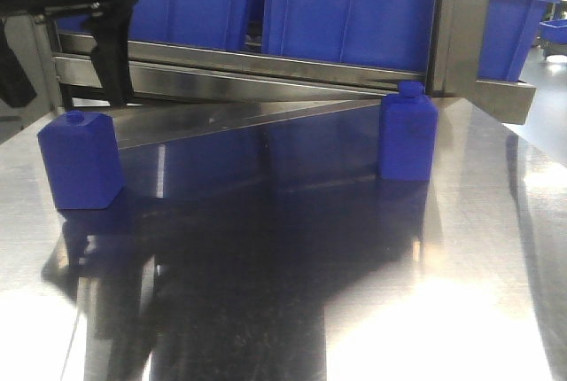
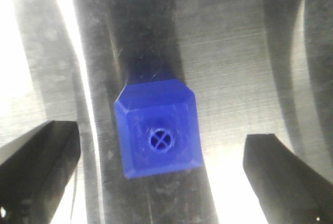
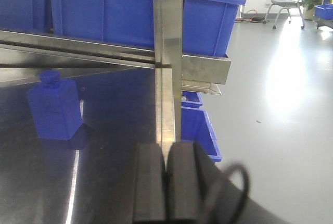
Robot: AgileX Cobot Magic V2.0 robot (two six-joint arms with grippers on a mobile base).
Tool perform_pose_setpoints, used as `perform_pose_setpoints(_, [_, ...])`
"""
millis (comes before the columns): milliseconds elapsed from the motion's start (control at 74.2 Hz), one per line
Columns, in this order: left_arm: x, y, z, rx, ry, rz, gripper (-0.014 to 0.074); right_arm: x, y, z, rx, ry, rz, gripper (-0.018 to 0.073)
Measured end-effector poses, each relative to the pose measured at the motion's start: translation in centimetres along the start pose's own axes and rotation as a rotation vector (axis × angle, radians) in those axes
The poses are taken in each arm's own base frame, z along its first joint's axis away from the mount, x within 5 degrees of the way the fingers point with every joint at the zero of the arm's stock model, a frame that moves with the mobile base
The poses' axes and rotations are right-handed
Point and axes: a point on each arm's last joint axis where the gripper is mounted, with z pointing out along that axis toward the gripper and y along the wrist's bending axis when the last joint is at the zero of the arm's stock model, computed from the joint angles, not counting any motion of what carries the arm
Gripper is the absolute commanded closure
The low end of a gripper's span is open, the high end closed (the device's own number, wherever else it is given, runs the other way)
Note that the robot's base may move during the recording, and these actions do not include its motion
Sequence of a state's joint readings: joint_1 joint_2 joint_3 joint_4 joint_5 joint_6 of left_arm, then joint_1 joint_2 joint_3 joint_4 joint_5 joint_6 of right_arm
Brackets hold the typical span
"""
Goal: Pick and sort blue part to right shelf
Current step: 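Lower the left gripper onto the nearer blue part and close it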
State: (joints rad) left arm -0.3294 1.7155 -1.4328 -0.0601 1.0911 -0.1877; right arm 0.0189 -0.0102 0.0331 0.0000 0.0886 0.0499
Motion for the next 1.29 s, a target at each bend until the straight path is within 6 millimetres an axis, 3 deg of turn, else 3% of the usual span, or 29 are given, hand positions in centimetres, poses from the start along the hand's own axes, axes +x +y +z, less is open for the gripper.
perform_pose_setpoints(378, [-0.6,0.1,4.6,-0.023,0.103,-0.007,-0.0096,0.0,0.0,0.0,0.000,0.000,0.000,0.0503])
perform_pose_setpoints(499, [-0.6,0.2,5.3,-0.027,0.119,-0.008,-0.0090,0.0,0.0,0.0,0.000,0.000,0.000,0.0503])
perform_pose_setpoints(634, [-0.6,0.2,5.3,-0.027,0.119,-0.008,-0.0001,0.0,0.0,0.0,0.000,0.000,0.000,0.0503])
perform_pose_setpoints(755, [-0.6,0.2,5.3,-0.027,0.119,-0.008,0.0162,0.0,0.0,0.0,0.000,0.000,0.000,0.0503])
perform_pose_setpoints(903, [-0.6,0.2,5.3,-0.027,0.119,-0.009,0.0298,0.0,0.0,0.0,0.000,0.000,0.000,0.0503])
perform_pose_setpoints(1038, [-0.6,0.2,5.3,-0.027,0.119,-0.009,0.0346,0.0,0.0,0.0,0.000,0.000,0.000,0.0503])
perform_pose_setpoints(1294, [-0.7,0.1,5.0,-0.026,0.119,-0.009,0.0345,0.0,0.0,0.0,0.000,0.000,0.000,0.0503])
